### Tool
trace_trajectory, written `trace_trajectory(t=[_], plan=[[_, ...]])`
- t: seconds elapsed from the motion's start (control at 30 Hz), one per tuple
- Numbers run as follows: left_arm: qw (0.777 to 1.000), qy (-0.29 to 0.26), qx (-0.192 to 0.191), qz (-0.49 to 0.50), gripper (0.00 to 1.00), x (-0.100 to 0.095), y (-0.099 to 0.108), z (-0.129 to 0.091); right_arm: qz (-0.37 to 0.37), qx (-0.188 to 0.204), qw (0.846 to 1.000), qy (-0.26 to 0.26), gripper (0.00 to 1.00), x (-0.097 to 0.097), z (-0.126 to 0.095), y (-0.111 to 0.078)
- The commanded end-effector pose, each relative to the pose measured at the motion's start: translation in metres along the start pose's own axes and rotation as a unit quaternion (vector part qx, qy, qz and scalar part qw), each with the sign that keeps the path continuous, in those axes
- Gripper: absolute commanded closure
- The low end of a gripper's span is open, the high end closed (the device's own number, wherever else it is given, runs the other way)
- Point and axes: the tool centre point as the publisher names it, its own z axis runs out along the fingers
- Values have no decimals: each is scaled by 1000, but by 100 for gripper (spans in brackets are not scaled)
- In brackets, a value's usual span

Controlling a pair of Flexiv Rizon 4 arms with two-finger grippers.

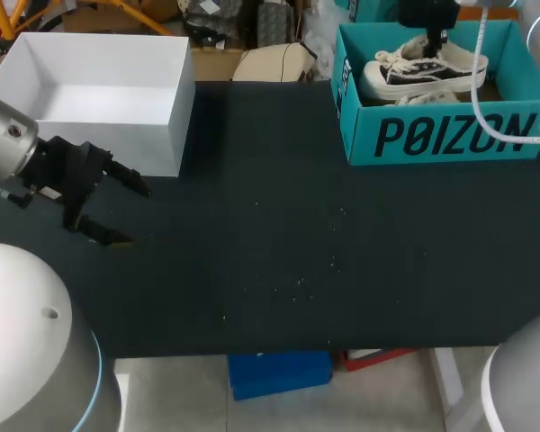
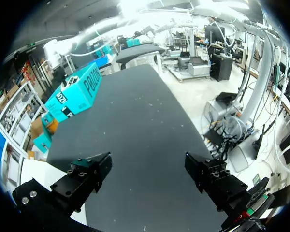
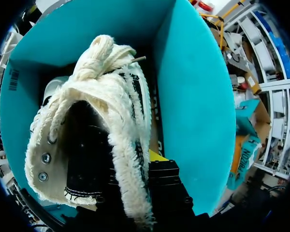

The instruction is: Take the shoe out of the shoebox, open the shoe tongue, remove and reinsert the insole, then place the shoe into the shoebox

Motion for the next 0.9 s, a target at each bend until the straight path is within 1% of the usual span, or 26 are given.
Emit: trace_trajectory(t=[0.03,0.43,0.47,0.5,0.53,0.6,0.73,0.8,0.9], plan=[[1000,-1,-2,0,0,1,0,1,0,-4,999,-37,100,5,10,-1],[1000,-1,-2,0,0,1,0,1,-10,-2,1000,-5,100,-3,31,-4],[1000,-1,-2,0,0,1,0,1,-12,-7,1000,2,97,-3,32,-3],[1000,-1,-2,0,0,1,0,1,-12,-8,1000,7,60,-4,32,-3],[1000,-1,-2,0,0,1,0,1,-12,-6,1000,8,0,-4,33,-3],[1000,-1,-2,0,0,1,0,1,-11,-4,1000,8,0,-4,32,-4],[1000,-1,-2,0,0,1,0,1,0,4,1000,2,0,-4,19,-10],[1000,-1,-2,0,0,1,0,1,5,6,1000,-5,0,-2,9,-13],[1000,-1,-2,0,0,1,0,1,15,8,1000,-11,0,5,-14,-16]])
